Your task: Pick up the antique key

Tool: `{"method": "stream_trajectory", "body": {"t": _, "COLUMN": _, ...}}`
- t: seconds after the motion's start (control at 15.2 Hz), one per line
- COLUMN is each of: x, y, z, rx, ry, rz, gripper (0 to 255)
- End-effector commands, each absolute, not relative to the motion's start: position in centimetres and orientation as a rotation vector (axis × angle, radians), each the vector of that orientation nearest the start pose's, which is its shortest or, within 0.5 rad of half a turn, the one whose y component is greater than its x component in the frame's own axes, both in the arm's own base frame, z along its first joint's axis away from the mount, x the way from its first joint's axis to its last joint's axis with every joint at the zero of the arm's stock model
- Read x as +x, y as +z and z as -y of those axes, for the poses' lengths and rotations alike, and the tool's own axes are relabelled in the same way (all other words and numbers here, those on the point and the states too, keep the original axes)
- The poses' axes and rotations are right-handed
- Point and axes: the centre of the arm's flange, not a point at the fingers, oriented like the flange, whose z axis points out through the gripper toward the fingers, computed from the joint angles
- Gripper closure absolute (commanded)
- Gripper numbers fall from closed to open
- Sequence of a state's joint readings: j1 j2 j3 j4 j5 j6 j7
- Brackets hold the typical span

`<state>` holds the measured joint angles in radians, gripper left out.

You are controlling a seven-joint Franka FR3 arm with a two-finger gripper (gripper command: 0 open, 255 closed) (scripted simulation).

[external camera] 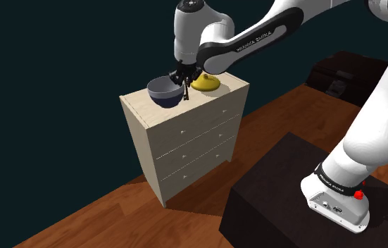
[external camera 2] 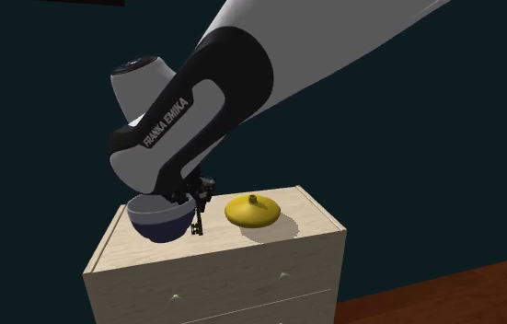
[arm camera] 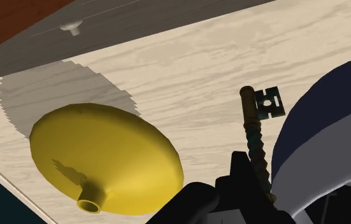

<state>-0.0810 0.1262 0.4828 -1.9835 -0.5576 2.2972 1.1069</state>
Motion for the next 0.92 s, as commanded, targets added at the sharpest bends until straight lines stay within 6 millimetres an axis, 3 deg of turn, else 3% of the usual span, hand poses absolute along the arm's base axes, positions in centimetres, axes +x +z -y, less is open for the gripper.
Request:
{"method": "stream_trajectory", "body": {"t": 0.0, "x": 56.1, "y": 43.9, "z": -21.6, "rx": -3.16, "ry": -0.679, "rz": -0.614, "gripper": 255}}
{"method": "stream_trajectory", "body": {"t": 0.86, "x": 56.1, "y": 50.3, "z": -21.6, "rx": -3.16, "ry": -0.679, "rz": -0.614, "gripper": 255}}
